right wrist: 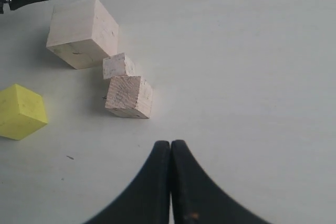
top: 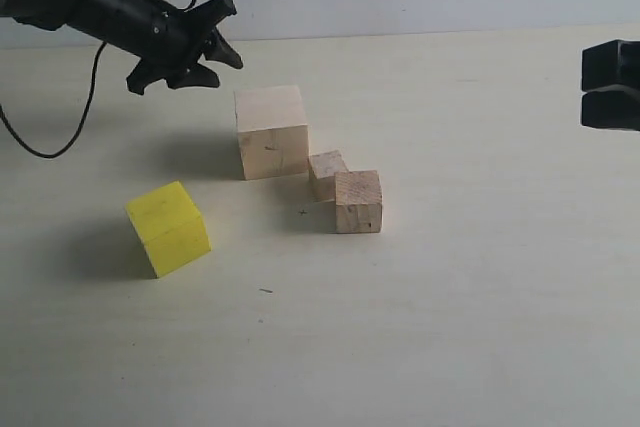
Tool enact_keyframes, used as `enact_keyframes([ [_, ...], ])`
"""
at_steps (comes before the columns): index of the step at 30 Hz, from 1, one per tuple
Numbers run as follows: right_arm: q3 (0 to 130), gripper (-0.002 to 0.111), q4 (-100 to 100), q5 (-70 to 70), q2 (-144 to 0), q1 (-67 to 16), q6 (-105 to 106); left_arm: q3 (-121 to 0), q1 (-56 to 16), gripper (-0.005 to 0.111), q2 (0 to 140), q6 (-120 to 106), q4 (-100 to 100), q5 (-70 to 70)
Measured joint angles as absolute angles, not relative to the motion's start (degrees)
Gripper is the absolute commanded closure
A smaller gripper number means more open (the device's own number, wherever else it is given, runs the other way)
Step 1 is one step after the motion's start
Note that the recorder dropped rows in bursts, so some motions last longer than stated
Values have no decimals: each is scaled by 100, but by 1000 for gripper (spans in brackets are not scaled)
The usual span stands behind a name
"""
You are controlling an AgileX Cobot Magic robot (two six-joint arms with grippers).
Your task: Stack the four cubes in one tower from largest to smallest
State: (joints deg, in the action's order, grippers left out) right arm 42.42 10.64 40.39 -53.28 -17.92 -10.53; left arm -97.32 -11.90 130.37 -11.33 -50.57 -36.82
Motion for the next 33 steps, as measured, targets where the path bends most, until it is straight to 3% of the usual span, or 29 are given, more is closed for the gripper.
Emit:
enact_keyframes([
  [33, 4242, 108, 1060, 3864, -5328, -1792, -1053, -9802, -1498, 62, 13394, -2945, -5735, -5084],
])
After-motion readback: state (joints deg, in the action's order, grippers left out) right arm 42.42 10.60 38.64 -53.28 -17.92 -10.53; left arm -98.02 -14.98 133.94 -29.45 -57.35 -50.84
